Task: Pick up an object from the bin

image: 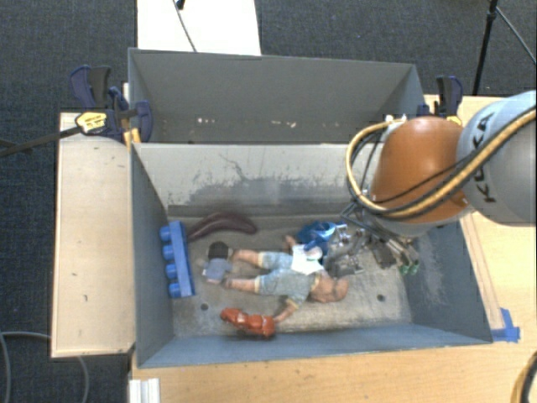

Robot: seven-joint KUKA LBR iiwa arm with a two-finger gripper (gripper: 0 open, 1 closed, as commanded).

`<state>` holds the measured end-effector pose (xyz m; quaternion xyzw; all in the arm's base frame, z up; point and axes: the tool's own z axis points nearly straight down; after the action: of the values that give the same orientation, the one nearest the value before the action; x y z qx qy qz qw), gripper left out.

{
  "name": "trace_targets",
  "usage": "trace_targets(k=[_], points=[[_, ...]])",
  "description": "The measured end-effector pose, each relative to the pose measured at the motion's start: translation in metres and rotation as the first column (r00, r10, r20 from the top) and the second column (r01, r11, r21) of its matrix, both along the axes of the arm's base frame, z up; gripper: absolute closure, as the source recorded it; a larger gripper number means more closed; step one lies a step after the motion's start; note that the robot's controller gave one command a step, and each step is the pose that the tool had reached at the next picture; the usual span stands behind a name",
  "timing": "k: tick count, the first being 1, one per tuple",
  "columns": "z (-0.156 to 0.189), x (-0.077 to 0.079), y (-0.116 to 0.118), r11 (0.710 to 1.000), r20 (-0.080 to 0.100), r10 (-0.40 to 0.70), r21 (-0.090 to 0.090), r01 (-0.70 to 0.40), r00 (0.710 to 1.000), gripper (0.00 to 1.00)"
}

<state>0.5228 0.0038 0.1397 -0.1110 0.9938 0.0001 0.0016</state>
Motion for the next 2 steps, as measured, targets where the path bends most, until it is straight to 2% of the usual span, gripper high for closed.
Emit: trace_targets(k=[1,2], points=[[0.068,0.017,-0.014,0.997,-0.003,-0.075,0.0,0.075,0.997,1.0],[0.133,-0.013,-0.025,1.0,-0.007,0.029,0.0,-0.029,1.0,1.0]])
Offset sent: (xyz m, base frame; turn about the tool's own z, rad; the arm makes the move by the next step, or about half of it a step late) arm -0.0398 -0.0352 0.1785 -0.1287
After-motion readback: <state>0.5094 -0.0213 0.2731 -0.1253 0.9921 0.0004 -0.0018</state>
